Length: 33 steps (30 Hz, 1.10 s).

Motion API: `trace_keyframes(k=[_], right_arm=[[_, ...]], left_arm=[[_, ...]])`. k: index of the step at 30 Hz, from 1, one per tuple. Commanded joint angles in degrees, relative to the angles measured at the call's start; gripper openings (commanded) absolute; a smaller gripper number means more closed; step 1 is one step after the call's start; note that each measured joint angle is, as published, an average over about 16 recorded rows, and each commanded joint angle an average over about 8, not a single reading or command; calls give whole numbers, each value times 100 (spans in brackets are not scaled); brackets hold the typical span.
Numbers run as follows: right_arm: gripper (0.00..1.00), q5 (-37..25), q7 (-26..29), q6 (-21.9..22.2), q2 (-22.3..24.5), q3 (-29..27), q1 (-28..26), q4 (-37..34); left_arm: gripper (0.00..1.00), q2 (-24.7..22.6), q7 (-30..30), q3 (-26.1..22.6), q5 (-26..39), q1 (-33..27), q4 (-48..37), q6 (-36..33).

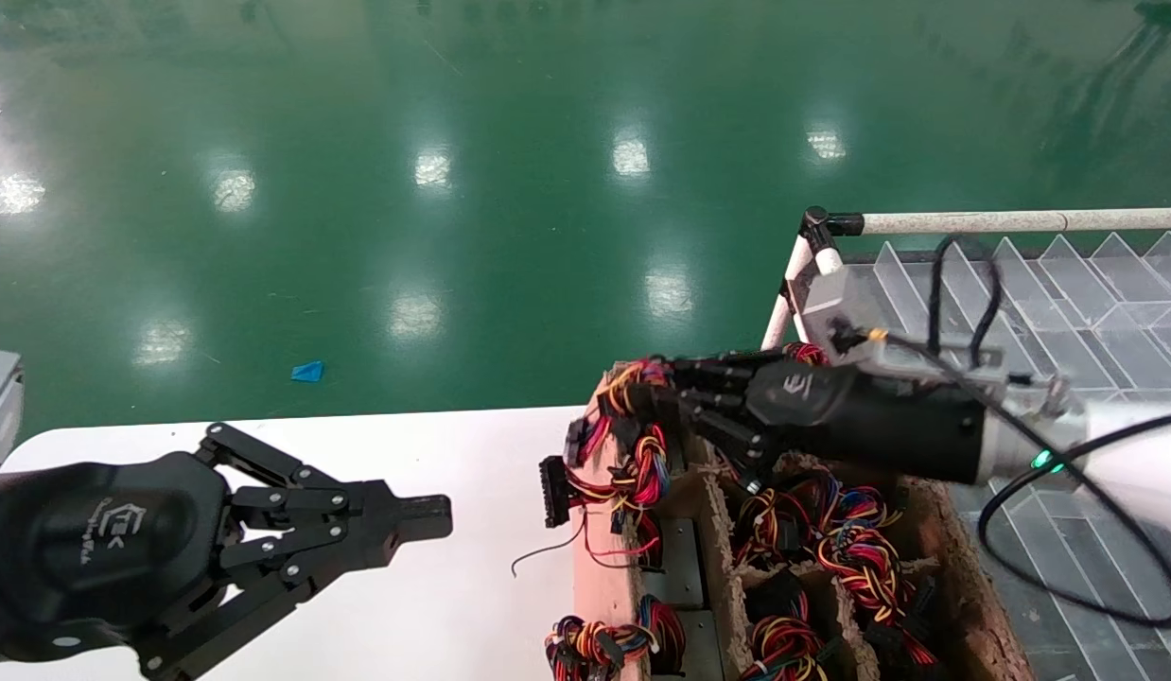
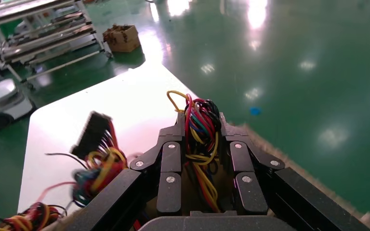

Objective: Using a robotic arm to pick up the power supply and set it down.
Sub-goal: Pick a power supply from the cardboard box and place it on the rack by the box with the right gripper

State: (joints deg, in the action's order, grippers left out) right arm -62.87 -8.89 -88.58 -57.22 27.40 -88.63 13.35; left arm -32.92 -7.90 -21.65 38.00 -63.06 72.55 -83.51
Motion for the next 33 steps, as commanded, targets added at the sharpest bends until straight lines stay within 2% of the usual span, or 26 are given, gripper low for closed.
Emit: trace_keyframes(k=[1,10,20,26,33], right_arm=[[0,-18,-13,-104,57,12,-90,81],[0,58,340,-140,546,50,-608,1328],[0,-226,683,-26,946,154,-1593,2499],[0,-569,628,-8,1000,254,-2363,2601],[0,-1138,313,50,992,440,-3306,2069]], left_arm=[[0,0,0,0,0,0,0,0],[0,0,0,-1,0,0,0,0],[0,0,0,-1,-1,0,0,0],[0,0,1,-1,-1,0,0,0],[0,1,1,-2,-1,0,0,1]])
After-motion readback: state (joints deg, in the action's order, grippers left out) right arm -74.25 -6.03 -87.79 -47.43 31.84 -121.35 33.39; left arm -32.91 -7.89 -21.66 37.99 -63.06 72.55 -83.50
